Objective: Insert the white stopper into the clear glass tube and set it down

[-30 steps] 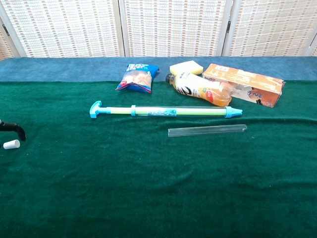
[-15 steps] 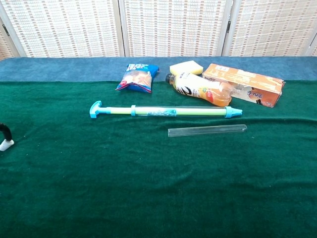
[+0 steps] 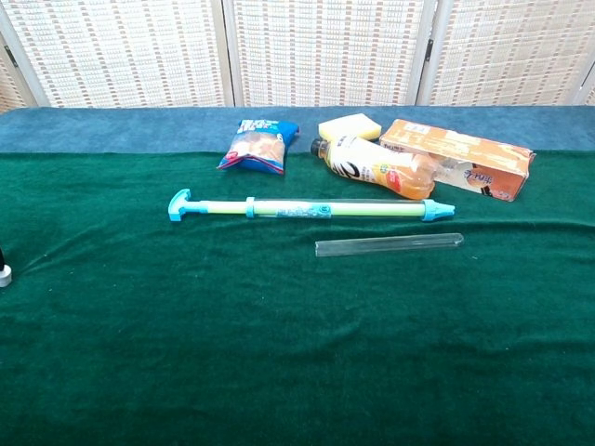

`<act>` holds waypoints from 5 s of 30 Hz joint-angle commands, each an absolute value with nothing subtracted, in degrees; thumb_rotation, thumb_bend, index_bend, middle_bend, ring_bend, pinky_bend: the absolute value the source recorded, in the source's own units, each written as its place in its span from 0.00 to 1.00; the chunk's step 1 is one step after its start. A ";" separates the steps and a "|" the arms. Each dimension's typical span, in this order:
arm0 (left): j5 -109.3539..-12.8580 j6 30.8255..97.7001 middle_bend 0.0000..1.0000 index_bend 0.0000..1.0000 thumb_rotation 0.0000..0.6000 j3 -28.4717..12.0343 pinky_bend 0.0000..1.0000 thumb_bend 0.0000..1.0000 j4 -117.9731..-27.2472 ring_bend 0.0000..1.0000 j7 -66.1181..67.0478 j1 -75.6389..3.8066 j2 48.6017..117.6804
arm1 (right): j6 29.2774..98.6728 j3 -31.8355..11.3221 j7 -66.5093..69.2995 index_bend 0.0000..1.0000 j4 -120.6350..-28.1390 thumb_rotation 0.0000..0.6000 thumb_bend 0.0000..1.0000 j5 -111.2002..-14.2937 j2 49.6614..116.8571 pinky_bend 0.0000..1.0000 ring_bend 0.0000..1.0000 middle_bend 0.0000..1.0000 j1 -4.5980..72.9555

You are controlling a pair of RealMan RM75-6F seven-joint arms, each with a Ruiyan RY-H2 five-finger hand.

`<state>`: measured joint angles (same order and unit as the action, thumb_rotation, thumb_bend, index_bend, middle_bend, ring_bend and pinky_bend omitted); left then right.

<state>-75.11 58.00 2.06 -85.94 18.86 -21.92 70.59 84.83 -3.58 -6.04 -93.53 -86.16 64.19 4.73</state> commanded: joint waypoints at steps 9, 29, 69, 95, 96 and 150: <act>-75.09 60.28 0.95 0.32 1.00 1.64 0.74 0.71 -87.71 0.85 19.96 -21.39 69.73 | 85.07 -3.63 -5.88 0.05 -93.36 1.00 0.48 -86.16 64.28 0.11 0.23 0.12 4.58; -79.61 62.10 0.95 0.38 1.00 0.18 0.76 0.32 -80.61 0.85 13.89 -22.82 74.17 | 85.56 -3.55 -4.44 0.05 -92.69 1.00 0.47 -86.22 64.06 0.11 0.24 0.12 4.10; -79.94 61.17 0.95 0.50 1.00 -0.37 0.78 0.39 -70.26 0.86 7.87 -23.50 79.94 | 84.93 -3.70 -5.03 0.05 -93.18 1.00 0.47 -85.85 64.12 0.11 0.25 0.12 4.36; -80.95 62.04 0.97 0.58 1.00 -0.57 0.78 0.49 -67.87 0.87 5.14 -23.39 80.81 | 85.25 -3.81 -6.02 0.07 -93.95 1.00 0.47 -86.37 63.96 0.11 0.26 0.15 4.47; -81.16 62.43 0.97 0.58 1.00 -0.66 0.78 0.50 -68.06 0.87 5.02 -23.38 80.61 | 85.16 -3.84 -6.07 0.08 -94.11 1.00 0.47 -86.67 63.85 0.11 0.26 0.15 4.66; -84.04 67.70 0.97 0.59 1.00 0.04 0.78 0.50 -81.57 0.87 3.92 -20.81 72.61 | 47.40 -9.27 -27.00 0.38 -78.15 1.00 0.45 -60.53 92.56 1.00 1.00 0.91 41.67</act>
<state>-84.03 67.69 0.03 -81.58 3.94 -20.83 72.60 47.36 -9.31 -26.98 -78.18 -60.56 92.52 41.64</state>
